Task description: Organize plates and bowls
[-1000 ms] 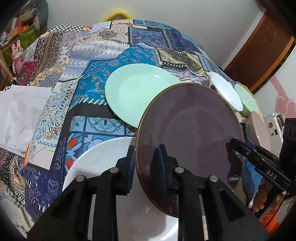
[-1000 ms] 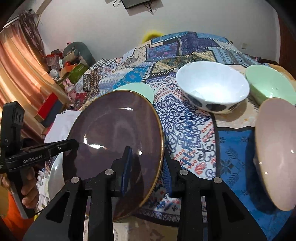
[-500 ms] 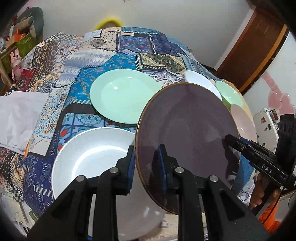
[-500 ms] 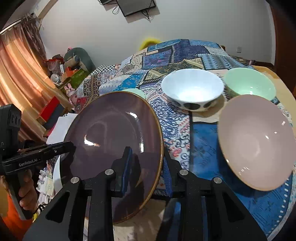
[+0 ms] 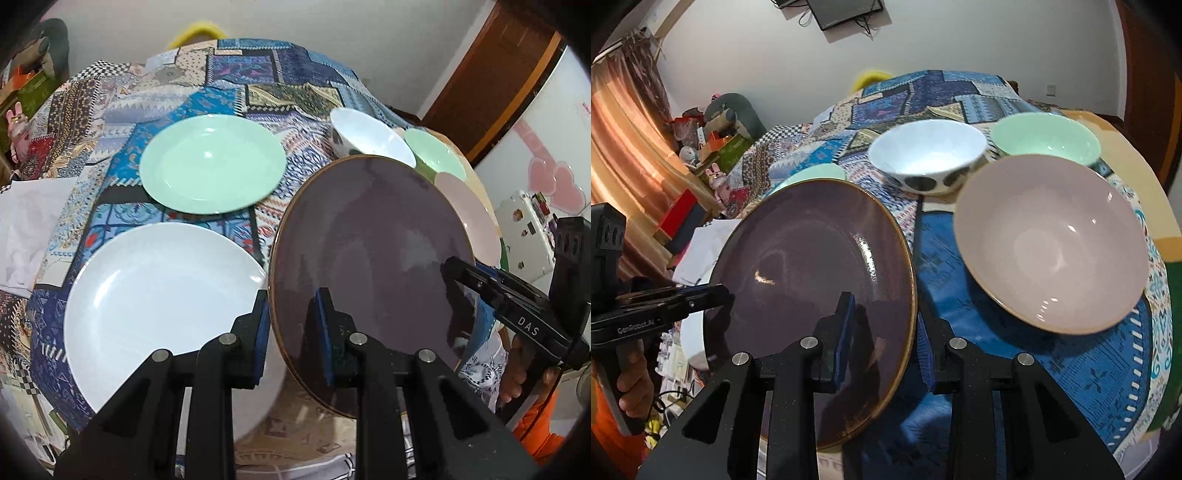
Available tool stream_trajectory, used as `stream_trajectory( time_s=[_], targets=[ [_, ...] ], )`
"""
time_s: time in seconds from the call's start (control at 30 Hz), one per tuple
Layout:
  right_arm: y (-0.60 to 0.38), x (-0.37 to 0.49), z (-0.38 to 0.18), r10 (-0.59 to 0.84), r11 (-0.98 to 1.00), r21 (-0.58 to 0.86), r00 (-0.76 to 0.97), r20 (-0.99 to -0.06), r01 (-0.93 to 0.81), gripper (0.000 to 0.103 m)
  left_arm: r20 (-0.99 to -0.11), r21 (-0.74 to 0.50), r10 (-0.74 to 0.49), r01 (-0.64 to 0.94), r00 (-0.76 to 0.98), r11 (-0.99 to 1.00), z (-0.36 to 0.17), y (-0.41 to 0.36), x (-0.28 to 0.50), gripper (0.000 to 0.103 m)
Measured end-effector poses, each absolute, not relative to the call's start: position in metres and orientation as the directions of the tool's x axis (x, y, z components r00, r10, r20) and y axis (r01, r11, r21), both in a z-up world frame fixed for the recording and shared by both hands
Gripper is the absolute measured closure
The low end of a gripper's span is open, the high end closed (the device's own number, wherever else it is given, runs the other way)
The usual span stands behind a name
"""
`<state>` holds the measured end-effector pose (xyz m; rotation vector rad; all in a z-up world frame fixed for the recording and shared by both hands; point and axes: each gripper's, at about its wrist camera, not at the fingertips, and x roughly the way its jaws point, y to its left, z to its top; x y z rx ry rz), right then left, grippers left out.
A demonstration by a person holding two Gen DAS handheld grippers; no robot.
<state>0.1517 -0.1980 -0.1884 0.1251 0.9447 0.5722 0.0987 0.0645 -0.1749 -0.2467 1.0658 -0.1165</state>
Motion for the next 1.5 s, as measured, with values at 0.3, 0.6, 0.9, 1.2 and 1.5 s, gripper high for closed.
stream_trajectory(
  time_s=[0.3,0.6,0.9,1.2,1.5],
  targets=[
    [-0.212,0.154,-0.206,0.496,0.855,0.342,0.424,-0.757,-0.39,0.075,-0.875,-0.258,-0.221,-0.03,0.431,0.966,-0.194,0.049,0.109,0.081],
    [-0.219,0.158,-0.215,0.482,0.865,0.344,0.416,-0.771,-0.366,0.075,-0.891,-0.255,-0.224,-0.027,0.395,0.966,-0.212,0.039,0.123,0.081],
    [-0.219,0.162,-0.215,0.468,0.872,0.325,0.429,-0.773,-0.366,0.074,-0.897,-0.246,-0.213,-0.036,0.388,0.969,-0.221,0.038,0.134,0.08],
    [-0.22,0.153,-0.214,0.456,0.873,0.301,0.421,-0.784,-0.384,0.073,-0.89,-0.246,-0.219,-0.016,0.399,0.969,-0.221,0.038,0.131,0.08],
    [-0.225,0.145,-0.2,0.45,0.879,0.298,0.437,-0.779,-0.373,0.072,-0.88,-0.23,-0.186,-0.049,0.437,0.972,-0.207,0.049,0.115,0.08]
  ],
)
